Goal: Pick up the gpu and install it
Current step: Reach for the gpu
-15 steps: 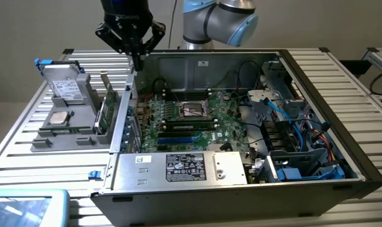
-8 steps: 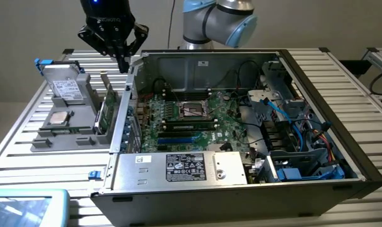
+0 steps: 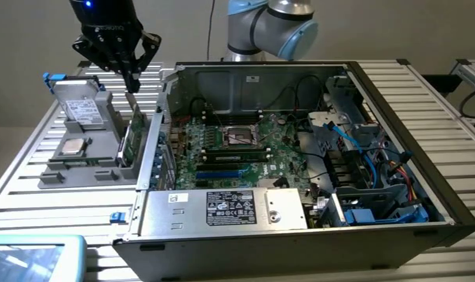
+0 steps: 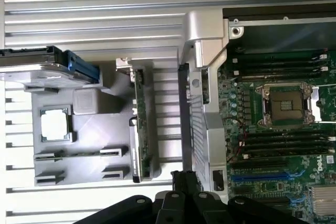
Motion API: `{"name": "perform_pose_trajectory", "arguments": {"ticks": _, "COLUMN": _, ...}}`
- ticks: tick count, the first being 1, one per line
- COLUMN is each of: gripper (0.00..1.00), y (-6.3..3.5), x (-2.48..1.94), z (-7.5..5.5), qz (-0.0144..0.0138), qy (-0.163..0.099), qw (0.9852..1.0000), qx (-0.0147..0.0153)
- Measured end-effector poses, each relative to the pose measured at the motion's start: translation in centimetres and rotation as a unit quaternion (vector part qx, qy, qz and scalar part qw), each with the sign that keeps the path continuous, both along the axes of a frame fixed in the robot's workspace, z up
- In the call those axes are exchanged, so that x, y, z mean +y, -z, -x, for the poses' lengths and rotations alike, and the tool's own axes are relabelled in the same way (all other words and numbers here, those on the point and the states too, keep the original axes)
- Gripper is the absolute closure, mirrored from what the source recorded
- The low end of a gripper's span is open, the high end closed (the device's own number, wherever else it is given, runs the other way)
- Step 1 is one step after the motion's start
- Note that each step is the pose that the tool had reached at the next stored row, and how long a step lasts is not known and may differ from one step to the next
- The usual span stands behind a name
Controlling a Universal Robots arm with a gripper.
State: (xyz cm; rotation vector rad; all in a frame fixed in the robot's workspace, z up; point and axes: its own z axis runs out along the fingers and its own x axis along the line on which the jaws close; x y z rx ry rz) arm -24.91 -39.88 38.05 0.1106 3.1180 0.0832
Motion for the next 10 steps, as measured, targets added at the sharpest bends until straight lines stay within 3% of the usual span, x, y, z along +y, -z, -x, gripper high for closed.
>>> {"name": "perform_pose_trajectory", "arguments": {"ticks": 10, "gripper": 0.88, "y": 0.51, "x": 0.06, "z": 3.3, "qz": -0.0022, "qy": -0.008, "qw": 1.0, "qx": 0.0001}}
